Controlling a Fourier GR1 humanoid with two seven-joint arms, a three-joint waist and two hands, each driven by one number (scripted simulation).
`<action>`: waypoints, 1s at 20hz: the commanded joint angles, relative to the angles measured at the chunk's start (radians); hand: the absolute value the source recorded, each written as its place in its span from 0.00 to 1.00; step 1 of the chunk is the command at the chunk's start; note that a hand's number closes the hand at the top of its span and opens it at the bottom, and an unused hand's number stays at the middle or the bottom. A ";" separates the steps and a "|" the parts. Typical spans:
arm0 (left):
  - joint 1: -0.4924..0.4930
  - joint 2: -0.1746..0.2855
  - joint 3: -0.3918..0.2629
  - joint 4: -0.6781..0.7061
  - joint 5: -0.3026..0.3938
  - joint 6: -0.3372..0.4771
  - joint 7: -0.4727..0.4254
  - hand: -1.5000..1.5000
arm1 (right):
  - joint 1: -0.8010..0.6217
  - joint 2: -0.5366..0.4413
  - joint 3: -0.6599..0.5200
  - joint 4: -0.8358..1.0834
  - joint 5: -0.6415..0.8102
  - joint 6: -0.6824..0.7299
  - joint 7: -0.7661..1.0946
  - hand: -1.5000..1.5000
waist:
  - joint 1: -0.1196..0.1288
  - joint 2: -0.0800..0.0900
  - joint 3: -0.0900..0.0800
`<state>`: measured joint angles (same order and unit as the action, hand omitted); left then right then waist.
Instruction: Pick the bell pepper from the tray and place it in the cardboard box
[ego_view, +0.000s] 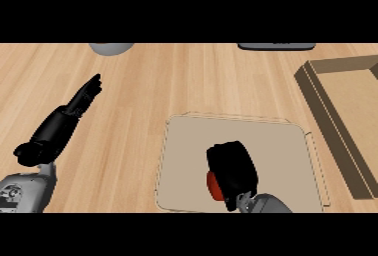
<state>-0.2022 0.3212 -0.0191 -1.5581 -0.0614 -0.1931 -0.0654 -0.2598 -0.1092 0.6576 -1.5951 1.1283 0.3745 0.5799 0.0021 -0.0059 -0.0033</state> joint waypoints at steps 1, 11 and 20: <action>0.012 -0.016 -0.010 -0.027 -0.012 -0.001 0.021 0.50 | -0.132 0.015 -0.141 0.159 0.000 -0.096 -0.083 1.00 | 0.008 0.008 0.004; -0.037 -0.055 -0.047 0.017 -0.032 0.006 -0.004 0.50 | -0.529 -0.085 -0.606 0.663 -0.120 -0.300 -0.154 1.00 | 0.052 0.026 0.005; -0.045 -0.047 -0.020 0.042 -0.046 0.003 -0.003 0.50 | -0.764 -0.125 -0.590 0.819 0.013 -0.440 -0.172 1.00 | 0.019 0.013 0.003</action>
<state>-0.2273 0.2765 -0.0464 -1.5475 -0.1003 -0.1870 -0.0707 -0.9344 -0.2397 0.0784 -0.8340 1.1050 -0.0062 0.3986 0.0343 0.0107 0.0004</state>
